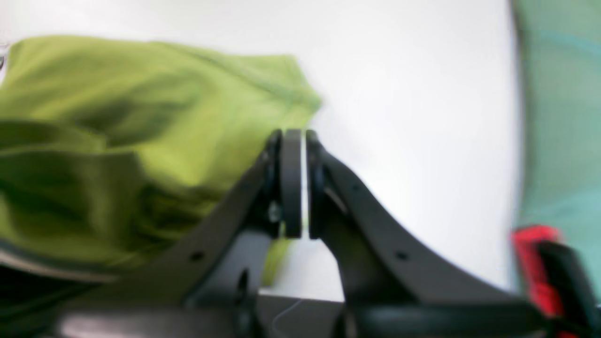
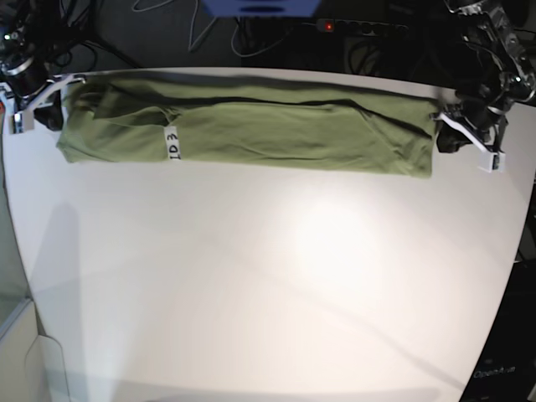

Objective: Fold the T-shirt properly

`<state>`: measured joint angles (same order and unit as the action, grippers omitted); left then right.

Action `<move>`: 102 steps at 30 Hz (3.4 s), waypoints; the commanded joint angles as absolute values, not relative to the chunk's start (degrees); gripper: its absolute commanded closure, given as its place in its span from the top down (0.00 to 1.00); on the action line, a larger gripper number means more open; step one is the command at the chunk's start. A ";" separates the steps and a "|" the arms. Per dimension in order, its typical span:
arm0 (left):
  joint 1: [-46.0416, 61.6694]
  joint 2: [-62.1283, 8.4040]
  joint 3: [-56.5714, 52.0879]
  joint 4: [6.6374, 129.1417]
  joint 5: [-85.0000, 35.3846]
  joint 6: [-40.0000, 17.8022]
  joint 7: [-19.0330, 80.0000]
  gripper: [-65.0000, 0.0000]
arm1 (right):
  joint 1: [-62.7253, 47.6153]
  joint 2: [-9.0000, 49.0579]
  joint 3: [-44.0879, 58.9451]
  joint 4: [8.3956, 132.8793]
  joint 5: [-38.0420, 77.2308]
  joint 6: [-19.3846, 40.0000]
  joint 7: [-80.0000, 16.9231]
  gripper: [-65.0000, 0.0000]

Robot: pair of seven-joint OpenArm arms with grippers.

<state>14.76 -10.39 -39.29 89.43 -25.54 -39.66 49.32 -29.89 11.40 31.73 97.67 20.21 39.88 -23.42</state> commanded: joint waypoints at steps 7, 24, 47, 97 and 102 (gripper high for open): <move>14.81 -11.12 -39.60 90.07 -26.33 -40.00 48.31 0.06 | -29.58 12.00 29.05 97.10 21.14 40.00 -22.02 0.01; 12.53 -11.65 -39.34 78.81 -26.33 -40.00 48.31 0.06 | -24.66 13.32 27.03 83.12 21.14 40.00 -22.02 0.01; 12.53 -11.03 -39.43 79.43 -27.03 -40.00 48.40 0.54 | -24.57 13.49 26.95 83.30 21.14 40.00 -21.93 0.01; 7.16 1.10 -35.65 106.86 -26.86 -40.00 69.49 0.05 | -23.78 12.97 27.03 83.30 21.14 40.00 -22.02 0.01; 7.60 5.58 -28.62 107.03 -26.51 -40.00 70.20 0.05 | -23.78 12.97 27.03 83.30 21.14 40.00 -22.02 0.01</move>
<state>8.03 5.78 -28.51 105.91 -25.47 -39.86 71.24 -23.35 12.36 26.87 82.98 22.00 39.83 -20.91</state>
